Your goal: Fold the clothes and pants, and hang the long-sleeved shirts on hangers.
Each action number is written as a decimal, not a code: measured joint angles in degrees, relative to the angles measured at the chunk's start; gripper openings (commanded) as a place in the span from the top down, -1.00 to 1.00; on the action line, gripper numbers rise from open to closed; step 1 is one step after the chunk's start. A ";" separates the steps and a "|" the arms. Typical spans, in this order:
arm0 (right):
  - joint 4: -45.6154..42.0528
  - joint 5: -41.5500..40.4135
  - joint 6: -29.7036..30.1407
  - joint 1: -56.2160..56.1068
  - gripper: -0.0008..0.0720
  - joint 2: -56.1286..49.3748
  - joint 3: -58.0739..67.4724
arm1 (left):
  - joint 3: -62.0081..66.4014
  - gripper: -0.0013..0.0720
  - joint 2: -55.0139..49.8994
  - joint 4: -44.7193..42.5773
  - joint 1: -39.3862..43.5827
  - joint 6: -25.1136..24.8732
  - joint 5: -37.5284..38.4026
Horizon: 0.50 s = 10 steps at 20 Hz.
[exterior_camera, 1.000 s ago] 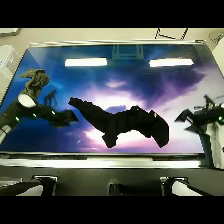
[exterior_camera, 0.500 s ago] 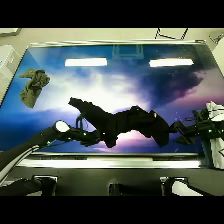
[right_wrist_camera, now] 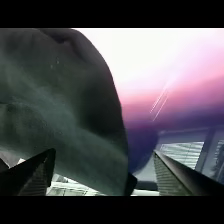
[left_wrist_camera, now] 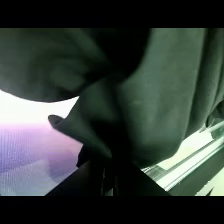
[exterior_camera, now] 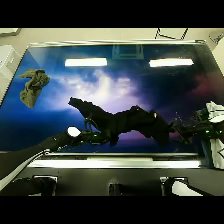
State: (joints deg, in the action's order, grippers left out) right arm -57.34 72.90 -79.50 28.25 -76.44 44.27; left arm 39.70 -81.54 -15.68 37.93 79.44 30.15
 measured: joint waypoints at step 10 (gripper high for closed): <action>0.55 -4.79 -0.83 -9.29 0.89 3.50 12.44 | 7.41 0.90 18.40 -12.96 -13.68 -8.66 2.29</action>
State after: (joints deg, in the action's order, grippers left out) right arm -56.80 68.12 -80.34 18.96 -72.95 56.71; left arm 47.11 -63.13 -28.64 24.25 70.78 32.45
